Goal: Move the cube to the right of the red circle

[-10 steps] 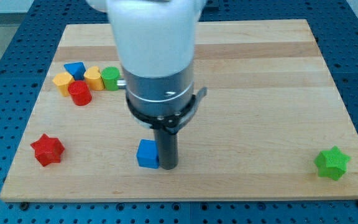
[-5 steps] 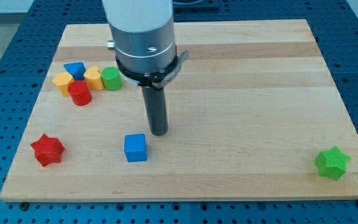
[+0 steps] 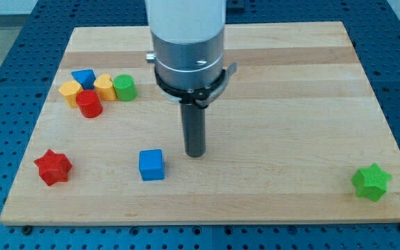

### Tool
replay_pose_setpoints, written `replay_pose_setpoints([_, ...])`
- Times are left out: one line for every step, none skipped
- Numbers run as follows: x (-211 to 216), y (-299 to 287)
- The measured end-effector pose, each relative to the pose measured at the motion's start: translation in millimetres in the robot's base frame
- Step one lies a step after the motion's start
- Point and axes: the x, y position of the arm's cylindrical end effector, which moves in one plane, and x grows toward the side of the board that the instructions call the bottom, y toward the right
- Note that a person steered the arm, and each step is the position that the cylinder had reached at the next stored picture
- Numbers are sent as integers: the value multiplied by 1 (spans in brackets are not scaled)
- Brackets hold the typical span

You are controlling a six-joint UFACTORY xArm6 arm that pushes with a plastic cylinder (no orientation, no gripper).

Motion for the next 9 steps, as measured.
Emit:
replay_pose_setpoints([-2, -16])
replay_pose_setpoints([-6, -29])
replay_pose_setpoints([-11, -42])
replay_pose_setpoints([-18, -58])
replay_pose_setpoints([-27, -74])
replay_pose_setpoints([-35, -90])
replay_pose_setpoints([-40, -104])
replay_pose_setpoints([-40, -130])
replay_pose_setpoints([-40, -148])
